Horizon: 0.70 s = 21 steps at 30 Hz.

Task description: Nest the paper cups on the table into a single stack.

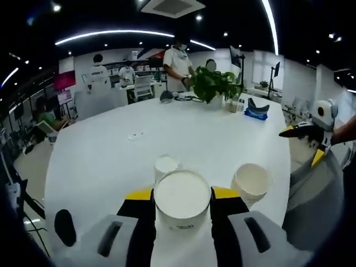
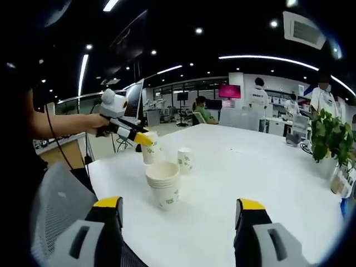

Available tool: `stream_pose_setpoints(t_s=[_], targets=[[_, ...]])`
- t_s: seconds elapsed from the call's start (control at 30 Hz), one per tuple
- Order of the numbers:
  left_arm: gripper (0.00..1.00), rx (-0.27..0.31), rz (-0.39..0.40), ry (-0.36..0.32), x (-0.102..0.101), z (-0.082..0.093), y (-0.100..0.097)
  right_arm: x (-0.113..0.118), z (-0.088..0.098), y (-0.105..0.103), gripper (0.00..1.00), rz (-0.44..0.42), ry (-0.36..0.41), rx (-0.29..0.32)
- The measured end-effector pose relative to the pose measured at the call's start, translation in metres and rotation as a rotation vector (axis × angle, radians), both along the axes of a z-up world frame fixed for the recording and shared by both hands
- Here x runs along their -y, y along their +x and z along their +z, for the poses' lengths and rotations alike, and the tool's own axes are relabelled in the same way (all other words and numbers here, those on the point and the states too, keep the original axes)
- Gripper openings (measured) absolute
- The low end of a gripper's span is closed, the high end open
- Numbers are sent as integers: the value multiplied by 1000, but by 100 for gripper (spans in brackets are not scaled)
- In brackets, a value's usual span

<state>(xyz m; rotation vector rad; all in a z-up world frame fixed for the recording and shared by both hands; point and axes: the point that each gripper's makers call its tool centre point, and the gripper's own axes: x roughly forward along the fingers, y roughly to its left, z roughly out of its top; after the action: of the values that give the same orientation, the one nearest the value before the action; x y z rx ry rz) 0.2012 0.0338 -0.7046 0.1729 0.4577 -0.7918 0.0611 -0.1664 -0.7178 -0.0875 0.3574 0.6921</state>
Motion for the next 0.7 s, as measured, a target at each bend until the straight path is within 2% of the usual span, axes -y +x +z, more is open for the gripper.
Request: stream_pose_setpoints(t_s=[0.27,0.43,0.63,0.7], targets=[[36,27,-19,-32,10,32,-9,-21,16,11,82,41,18,31],[36,42,-53,-74,25,58,-22,-39,26,17,80,66,84,41],[36,36,-97,-131,43,72,-34,-57,33,19,76,100,147,43],[36,38,-121,-144,55,80,-43,-60,34,19,76,111,159,42]])
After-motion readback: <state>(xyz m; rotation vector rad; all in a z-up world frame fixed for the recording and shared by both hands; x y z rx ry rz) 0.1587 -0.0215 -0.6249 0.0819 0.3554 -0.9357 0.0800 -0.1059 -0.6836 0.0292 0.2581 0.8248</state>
